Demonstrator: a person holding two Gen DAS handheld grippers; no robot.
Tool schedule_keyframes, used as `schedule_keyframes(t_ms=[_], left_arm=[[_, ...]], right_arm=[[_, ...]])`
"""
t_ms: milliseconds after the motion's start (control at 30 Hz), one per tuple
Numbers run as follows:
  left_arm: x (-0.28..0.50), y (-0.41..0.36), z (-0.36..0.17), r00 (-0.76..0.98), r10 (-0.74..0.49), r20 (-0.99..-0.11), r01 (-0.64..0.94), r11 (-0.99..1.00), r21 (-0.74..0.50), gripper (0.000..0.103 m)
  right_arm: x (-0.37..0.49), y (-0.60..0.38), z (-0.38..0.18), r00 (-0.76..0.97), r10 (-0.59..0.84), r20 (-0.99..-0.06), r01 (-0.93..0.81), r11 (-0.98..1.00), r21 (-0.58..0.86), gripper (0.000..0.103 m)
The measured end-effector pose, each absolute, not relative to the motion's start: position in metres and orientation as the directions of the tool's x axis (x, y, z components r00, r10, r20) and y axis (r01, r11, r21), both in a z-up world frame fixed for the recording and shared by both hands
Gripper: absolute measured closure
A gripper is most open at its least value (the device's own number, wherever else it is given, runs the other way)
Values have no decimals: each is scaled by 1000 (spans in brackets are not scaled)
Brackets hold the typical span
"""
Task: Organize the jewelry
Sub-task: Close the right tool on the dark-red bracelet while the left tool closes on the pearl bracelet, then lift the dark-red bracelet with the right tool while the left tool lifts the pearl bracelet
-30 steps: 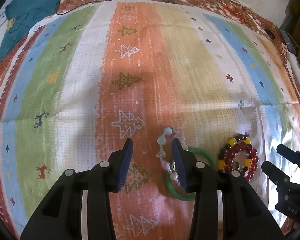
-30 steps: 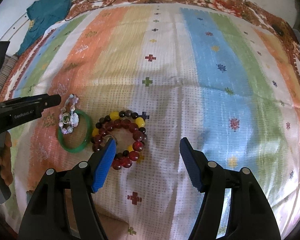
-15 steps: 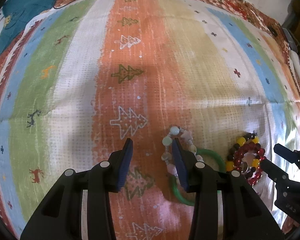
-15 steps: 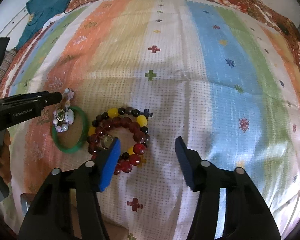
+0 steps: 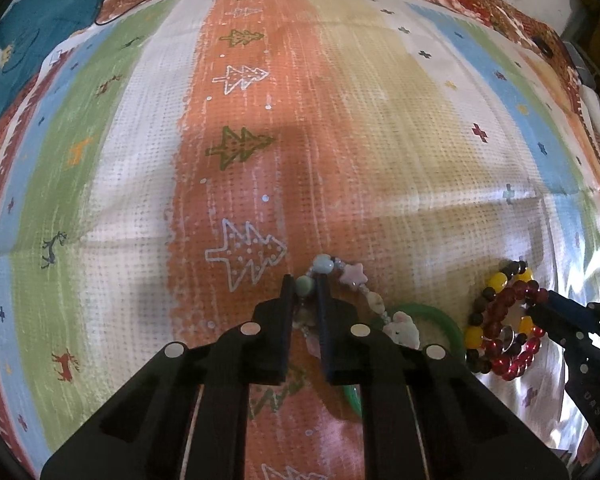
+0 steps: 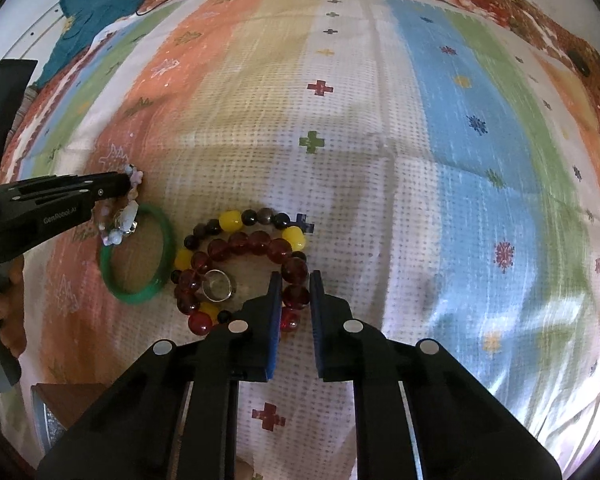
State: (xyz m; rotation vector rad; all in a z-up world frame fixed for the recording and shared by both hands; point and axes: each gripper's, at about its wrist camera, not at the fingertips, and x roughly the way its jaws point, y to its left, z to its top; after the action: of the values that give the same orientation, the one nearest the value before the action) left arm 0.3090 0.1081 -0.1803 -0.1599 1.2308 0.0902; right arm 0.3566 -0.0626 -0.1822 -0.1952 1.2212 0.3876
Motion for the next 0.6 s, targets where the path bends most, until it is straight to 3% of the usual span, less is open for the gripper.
schedule_keyframes(t_ms=[600], left_arm=[[285, 92, -123, 415, -45, -908, -113, 988, -101, 93]], right_arm=[[336, -65, -135, 363, 255, -896, -402, 911, 96, 89]])
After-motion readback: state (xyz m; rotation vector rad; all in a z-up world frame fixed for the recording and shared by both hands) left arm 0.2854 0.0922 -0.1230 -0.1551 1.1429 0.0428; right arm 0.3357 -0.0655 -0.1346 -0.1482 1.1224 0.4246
